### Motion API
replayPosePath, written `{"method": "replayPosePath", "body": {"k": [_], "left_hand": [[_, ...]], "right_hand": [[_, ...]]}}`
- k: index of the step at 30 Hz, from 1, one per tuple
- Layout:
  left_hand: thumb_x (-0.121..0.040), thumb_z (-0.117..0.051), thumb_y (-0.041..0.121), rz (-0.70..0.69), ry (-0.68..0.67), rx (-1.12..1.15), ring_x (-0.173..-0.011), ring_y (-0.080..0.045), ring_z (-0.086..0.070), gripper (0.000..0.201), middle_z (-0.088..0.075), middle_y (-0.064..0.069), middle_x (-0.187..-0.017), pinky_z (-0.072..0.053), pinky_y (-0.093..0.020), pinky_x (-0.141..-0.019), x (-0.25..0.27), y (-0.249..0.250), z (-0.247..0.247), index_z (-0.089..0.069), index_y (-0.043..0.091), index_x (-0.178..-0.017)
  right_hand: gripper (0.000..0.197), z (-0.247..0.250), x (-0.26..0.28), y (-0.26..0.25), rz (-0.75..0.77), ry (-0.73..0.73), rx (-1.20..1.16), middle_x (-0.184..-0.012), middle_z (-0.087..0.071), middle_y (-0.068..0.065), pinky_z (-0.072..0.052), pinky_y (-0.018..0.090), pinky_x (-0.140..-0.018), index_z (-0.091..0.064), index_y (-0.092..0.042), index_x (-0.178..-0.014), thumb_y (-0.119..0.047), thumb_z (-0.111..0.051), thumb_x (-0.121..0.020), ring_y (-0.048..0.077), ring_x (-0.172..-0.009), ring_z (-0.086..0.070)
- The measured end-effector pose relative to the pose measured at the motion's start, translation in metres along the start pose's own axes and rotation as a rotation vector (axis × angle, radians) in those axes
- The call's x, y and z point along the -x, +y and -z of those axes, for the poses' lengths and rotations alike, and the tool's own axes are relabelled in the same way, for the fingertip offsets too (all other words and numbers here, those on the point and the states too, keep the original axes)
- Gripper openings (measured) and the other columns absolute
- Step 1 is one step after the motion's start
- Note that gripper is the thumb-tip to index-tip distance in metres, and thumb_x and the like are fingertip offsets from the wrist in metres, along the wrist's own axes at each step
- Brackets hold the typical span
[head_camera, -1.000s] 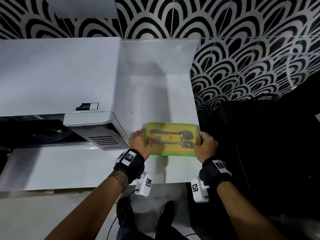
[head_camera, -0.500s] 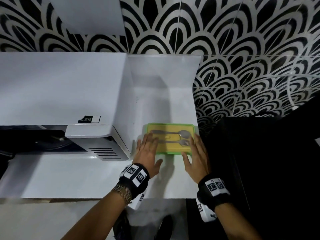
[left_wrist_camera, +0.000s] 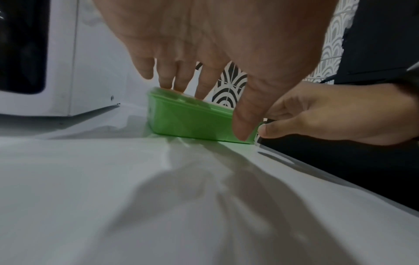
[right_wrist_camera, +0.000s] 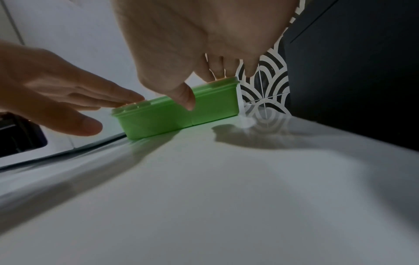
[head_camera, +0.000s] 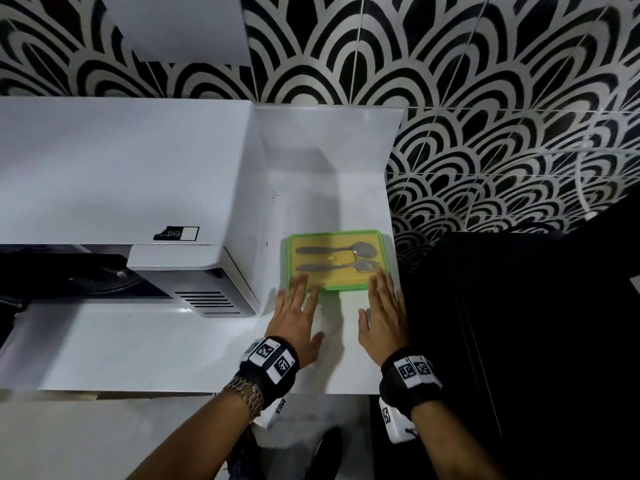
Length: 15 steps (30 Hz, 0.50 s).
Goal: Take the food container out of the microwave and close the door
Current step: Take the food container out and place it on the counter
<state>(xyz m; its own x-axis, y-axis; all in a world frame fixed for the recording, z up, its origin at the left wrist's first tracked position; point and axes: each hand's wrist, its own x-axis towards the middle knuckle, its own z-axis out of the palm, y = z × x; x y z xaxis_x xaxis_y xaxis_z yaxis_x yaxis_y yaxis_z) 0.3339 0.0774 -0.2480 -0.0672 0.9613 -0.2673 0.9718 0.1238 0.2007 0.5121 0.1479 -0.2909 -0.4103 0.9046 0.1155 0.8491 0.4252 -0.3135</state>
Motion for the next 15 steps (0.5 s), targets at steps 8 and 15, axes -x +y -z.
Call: {"method": "replayPosePath", "body": {"k": [8, 15], "left_hand": [[-0.084, -0.056, 0.047, 0.101, -0.047, 0.013, -0.147, -0.027, 0.018, 0.096, 0.019, -0.012, -0.160, 0.009, -0.047, -0.120, -0.044, -0.002, 0.021, 0.002, 0.012, -0.152], [-0.083, -0.058, 0.046, 0.130, -0.065, 0.014, -0.148, -0.027, 0.017, 0.098, 0.023, -0.008, -0.160, 0.010, -0.049, -0.119, -0.056, -0.011, 0.031, 0.003, 0.013, -0.152]], "right_hand": [[0.071, 0.004, -0.032, -0.002, 0.001, -0.050, 0.029, -0.155, -0.031, 0.018, -0.030, 0.056, -0.113, -0.038, 0.001, -0.144, -0.019, -0.065, -0.081, 0.031, -0.145, -0.028], [0.071, 0.005, -0.036, -0.008, 0.015, -0.089, 0.031, -0.160, -0.021, 0.014, -0.020, 0.052, -0.118, -0.032, -0.003, -0.148, -0.021, -0.060, -0.085, 0.026, -0.148, -0.019]]}}
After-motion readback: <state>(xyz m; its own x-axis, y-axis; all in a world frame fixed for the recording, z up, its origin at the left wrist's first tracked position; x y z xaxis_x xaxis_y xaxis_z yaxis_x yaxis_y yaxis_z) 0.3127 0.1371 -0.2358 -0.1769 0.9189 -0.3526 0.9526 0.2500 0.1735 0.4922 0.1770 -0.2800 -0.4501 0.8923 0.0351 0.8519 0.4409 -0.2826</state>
